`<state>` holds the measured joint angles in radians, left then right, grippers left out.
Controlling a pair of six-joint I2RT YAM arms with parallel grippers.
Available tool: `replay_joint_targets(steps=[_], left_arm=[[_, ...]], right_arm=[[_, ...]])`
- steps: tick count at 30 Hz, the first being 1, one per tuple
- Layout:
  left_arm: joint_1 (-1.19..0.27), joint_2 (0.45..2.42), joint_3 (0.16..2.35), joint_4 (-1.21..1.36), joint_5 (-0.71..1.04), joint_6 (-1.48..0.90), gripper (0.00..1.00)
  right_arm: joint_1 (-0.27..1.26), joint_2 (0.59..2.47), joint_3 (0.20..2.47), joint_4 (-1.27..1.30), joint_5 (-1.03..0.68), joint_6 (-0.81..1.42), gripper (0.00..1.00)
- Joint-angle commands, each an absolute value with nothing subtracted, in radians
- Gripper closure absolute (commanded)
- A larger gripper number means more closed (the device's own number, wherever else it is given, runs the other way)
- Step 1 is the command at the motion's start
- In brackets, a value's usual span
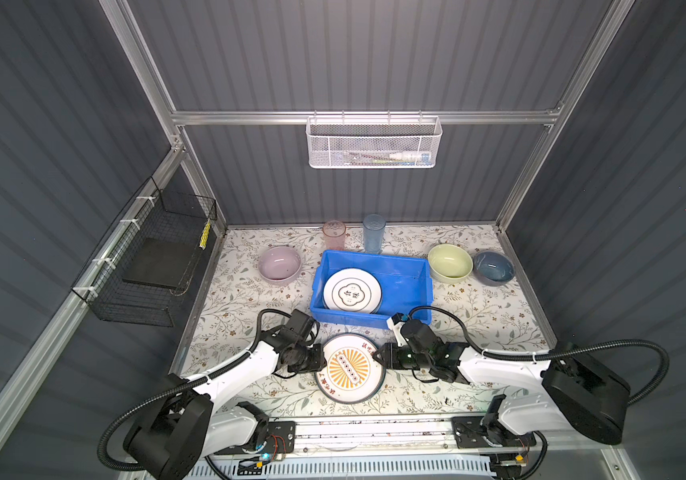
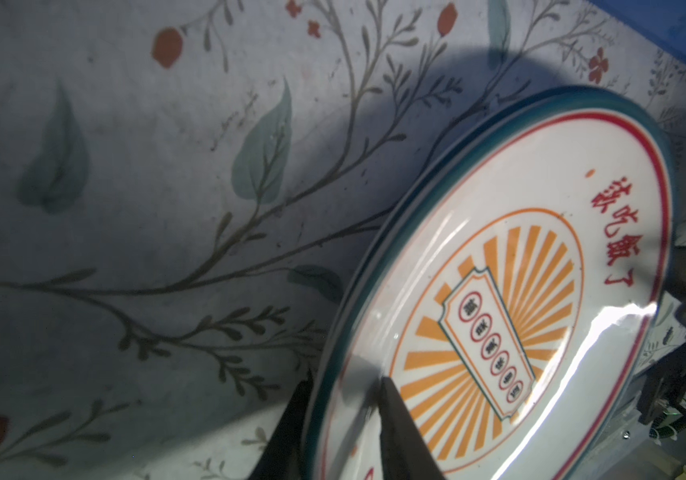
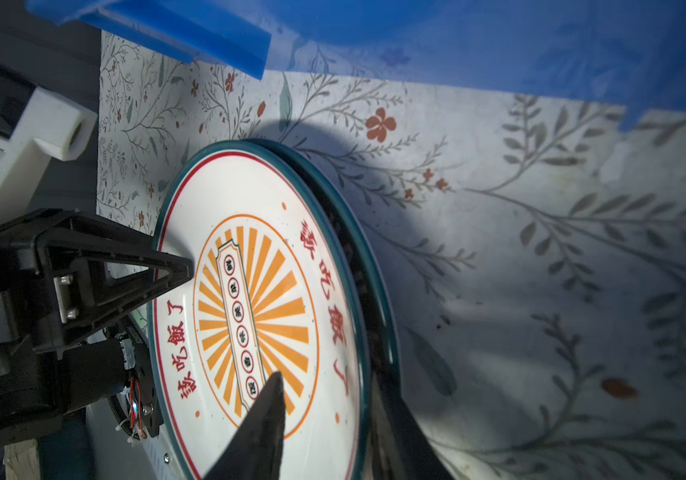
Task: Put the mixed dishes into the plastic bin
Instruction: 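Position both grippers at opposite rims of the sunburst plate stack, then pinch the top sunburst plate rim with the right gripper and tilt it up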
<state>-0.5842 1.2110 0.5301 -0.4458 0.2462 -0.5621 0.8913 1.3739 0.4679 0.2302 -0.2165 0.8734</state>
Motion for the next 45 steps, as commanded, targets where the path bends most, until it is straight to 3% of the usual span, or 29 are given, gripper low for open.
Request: replay_joint_targets(steps=[1,5,12,21,29,45], left_arm=[[-0.596,1.224,0.515,-0.395,0.282,-0.574,0.72],[-0.595,1.237,0.509,-0.377,0.285,-0.581,0.75],[-0.595,1.249,0.517,-0.365,0.285,-0.584,0.78],[-0.595,1.218,0.532,-0.37,0.309,-0.58,0.8],[-0.595,1.166,0.581,-0.442,0.338,-0.555,0.71],[-0.595,1.079,0.627,-0.588,0.266,-0.548,0.67]], right_arm=[[0.912,1.407,0.487,0.298,-0.312,0.877,0.64],[0.914,1.399,0.492,0.291,-0.322,0.869,0.64],[0.948,1.405,0.589,0.061,-0.224,0.774,0.66],[0.948,1.45,0.587,0.141,-0.275,0.796,0.7],[0.954,1.463,0.606,0.097,-0.212,0.791,0.68],[0.999,1.555,0.702,0.023,-0.153,0.771,0.71]])
